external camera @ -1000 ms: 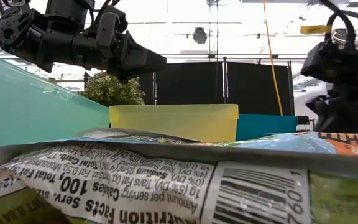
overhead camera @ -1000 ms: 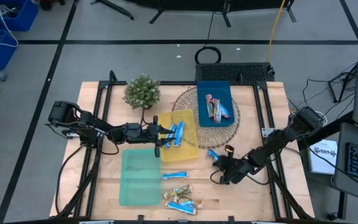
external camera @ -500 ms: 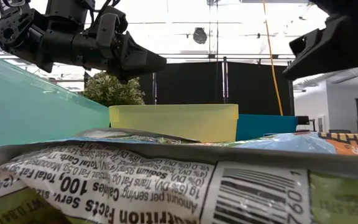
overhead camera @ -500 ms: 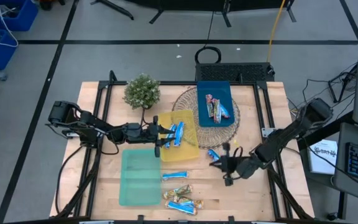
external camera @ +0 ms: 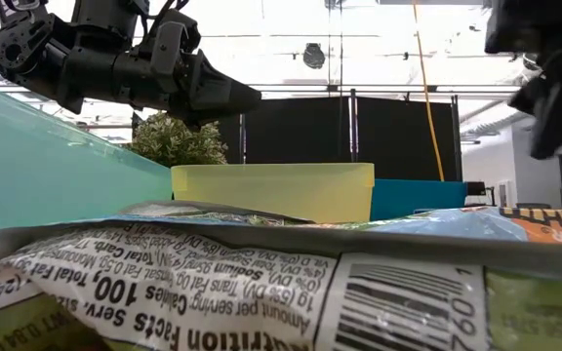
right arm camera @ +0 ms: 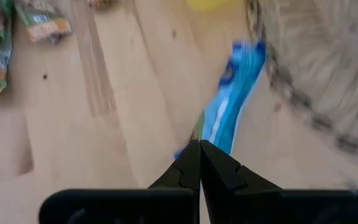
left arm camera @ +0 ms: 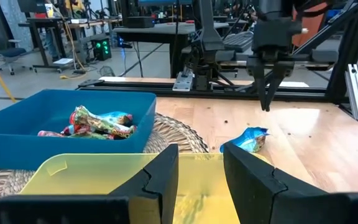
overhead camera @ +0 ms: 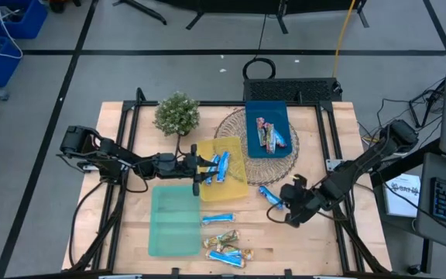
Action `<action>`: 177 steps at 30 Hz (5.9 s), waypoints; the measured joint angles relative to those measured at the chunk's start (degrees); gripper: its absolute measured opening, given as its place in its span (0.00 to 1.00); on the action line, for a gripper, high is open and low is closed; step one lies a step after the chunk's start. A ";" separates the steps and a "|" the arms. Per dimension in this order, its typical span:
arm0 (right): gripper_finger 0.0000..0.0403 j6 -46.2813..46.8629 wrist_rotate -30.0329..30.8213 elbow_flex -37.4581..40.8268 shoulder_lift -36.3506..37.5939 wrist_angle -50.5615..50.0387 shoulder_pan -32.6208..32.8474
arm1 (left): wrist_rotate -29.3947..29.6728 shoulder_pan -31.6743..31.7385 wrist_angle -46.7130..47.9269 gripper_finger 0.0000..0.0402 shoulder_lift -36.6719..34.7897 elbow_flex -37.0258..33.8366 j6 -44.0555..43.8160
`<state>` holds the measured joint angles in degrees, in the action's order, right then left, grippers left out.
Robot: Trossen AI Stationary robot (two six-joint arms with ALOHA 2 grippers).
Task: Pick and place Granola Bars by type
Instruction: Put the blue granola bar into the yellow bin
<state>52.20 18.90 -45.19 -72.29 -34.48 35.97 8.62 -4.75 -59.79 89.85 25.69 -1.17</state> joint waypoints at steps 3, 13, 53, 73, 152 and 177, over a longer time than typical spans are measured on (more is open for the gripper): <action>0.00 4.11 -2.85 0.81 -0.07 -0.96 0.00 | 0.02 0.00 -0.18 0.33 0.01 0.00 0.90; 0.21 8.06 -7.19 5.88 -0.07 1.49 -0.04 | 0.02 0.00 -0.26 0.33 0.01 0.00 0.72; 0.20 3.22 -14.34 10.10 -3.59 14.18 -7.87 | 0.04 0.00 1.34 0.33 0.02 0.00 0.70; 0.02 -1.70 -14.16 10.10 -3.59 14.12 -7.86 | 0.04 0.00 1.33 0.33 0.02 0.00 0.70; 0.02 -56.14 -28.00 37.21 7.46 100.64 -37.02 | 10.86 4.42 5.68 0.33 -40.98 -21.42 -8.61; 0.02 -61.85 -41.73 16.46 2.15 80.82 -43.71 | -1.70 8.87 -16.88 0.33 -14.42 -11.08 -5.52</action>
<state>-9.65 -22.83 -28.73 -70.14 46.34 -7.75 6.92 4.12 -76.67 75.43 14.61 -6.69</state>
